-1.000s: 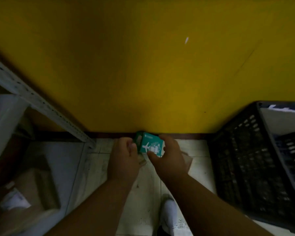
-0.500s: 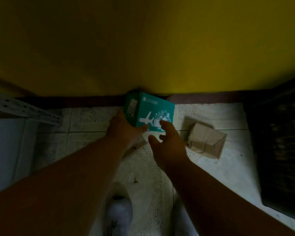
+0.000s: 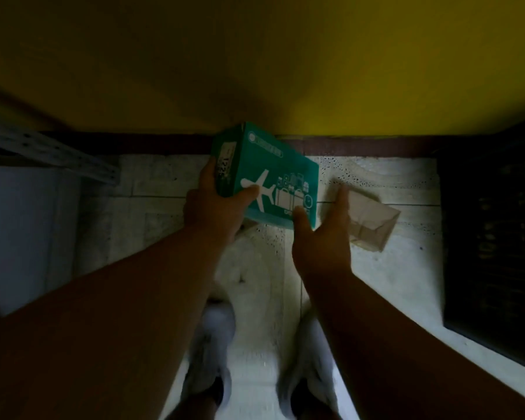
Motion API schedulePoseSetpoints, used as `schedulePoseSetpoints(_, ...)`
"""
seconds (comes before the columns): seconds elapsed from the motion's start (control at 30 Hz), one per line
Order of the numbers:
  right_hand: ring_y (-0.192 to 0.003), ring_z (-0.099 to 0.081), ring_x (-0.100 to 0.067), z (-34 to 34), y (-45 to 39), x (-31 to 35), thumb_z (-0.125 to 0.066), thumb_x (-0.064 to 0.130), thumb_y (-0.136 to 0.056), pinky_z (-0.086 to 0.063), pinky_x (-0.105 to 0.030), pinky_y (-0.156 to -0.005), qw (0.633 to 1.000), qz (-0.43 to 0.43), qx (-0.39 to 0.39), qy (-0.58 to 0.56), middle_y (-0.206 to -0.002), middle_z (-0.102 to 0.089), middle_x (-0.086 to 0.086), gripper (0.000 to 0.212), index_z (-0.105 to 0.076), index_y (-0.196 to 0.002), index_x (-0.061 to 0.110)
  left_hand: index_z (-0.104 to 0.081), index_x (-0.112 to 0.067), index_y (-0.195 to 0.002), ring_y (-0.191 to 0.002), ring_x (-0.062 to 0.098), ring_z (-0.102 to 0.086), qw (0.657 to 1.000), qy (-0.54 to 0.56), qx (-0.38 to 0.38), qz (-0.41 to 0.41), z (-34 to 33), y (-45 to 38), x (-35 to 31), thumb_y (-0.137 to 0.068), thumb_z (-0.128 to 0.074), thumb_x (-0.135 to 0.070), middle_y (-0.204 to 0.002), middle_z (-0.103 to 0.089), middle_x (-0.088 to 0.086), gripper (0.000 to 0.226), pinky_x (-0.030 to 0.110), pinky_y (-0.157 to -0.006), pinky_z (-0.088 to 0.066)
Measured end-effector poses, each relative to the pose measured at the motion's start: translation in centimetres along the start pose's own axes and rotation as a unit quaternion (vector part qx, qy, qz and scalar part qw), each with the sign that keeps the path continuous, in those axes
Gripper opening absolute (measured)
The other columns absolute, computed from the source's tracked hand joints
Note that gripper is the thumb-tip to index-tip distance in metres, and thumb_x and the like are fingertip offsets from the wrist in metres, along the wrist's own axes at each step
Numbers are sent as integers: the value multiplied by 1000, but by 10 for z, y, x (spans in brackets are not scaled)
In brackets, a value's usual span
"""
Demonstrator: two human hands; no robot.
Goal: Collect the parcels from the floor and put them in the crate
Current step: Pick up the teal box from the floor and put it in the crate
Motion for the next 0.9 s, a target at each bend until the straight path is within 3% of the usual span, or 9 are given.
schedulePoseSetpoints(0.1, -136, -44, -35, 42, 66, 70, -36, 82, -79, -52, -59, -94, 991, 80, 0, 103, -164, -13, -5, 81, 4, -146, 63, -43, -40, -143, -99, 16, -63, 996, 87, -10, 29, 56, 92, -27, -81, -76, -39, -121, -60, -7, 70, 24, -67, -56)
schedulePoseSetpoints(0.2, -137, -45, -34, 63, 134, 141, -20, 89, -78, -48, -59, -98, 971, 139, 102, 168, -162, -23, -8, 79, -7, -147, 53, -52, -36, -138, -96, 14, -65, 991, 118, -33, 53, 111, 185, -59, -78, -77, -39, -123, -62, -1, 65, 13, -62, -54)
schedulePoseSetpoints(0.3, -122, -59, -28, 96, 202, 212, -37, 70, -93, -51, -49, -97, 955, 137, 224, 138, -144, -53, -9, 71, -19, -150, 33, -54, -34, -132, -99, 20, -67, 988, 126, -56, 66, 162, 266, -102, -53, -72, -69, -125, -60, 3, 88, 34, -81, -59)
schedulePoseSetpoints(0.4, -103, -66, -22, 132, 282, 274, -45, 68, -90, -56, -43, -87, 928, 182, 294, 138, -115, -65, -1, 47, -43, -117, 30, -41, -24, -140, -105, 21, -62, 962, 220, -144, 70, 222, 340, -150, -54, -69, -81, -128, -54, -1, 107, 36, -86, -55)
schedulePoseSetpoints(0.5, -106, -65, -17, 151, 349, 319, -62, 84, -65, -57, -48, -88, 912, 212, 336, 99, -119, -64, 4, 81, -48, -121, 27, -45, -23, -138, -104, 17, -60, 927, 321, -193, 26, 282, 406, -193, -64, -53, -85, -120, -57, -8, 97, 38, -91, -50)
schedulePoseSetpoints(0.6, -105, -69, -20, 154, 403, 354, -86, 66, -54, -59, -48, -86, 904, 187, 383, 25, -120, -68, 3, 89, -53, -127, 26, -70, -23, -100, -95, 26, -69, 917, 354, -186, -5, 344, 464, -207, -73, -44, -79, -101, -73, 4, 67, 53, -90, -54)
schedulePoseSetpoints(0.73, -93, -73, -21, 145, 495, 379, -79, 30, -80, -60, -48, -82, 866, 181, 461, -61, -111, -73, -6, 40, -61, -114, 18, -75, -41, -94, -95, 13, -69, 921, 245, -295, -73, 422, 558, -182, -92, -56, -29, -103, -74, -7, 23, 41, -94, -54)
schedulePoseSetpoints(0.83, -99, -72, -28, 129, 569, 355, -71, 38, -88, -58, -51, -85, 844, 159, 509, -61, -113, -73, -9, 43, -62, -122, 13, -70, -40, -116, -105, 14, -61, 902, 196, -372, -97, 443, 639, -147, -93, -58, -15, -116, -58, -7, 36, 39, -102, -47)
schedulePoseSetpoints(0.9, -104, -70, -34, 120, 620, 320, -62, 56, -88, -57, -54, -87, 824, 119, 551, -59, -119, -70, -16, 58, -63, -126, 12, -59, -45, -128, -124, 16, -44, 895, 95, -429, -70, 450, 698, -122, -90, -63, -32, -128, -44, -7, 40, 39, -112, -35)
Point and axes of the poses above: each hand's wrist, its own y-axis away from the middle knuckle, its own z-axis out of the back of the hand, x = y × z, the point moved 9 cm from there along -y, towards the middle knuckle
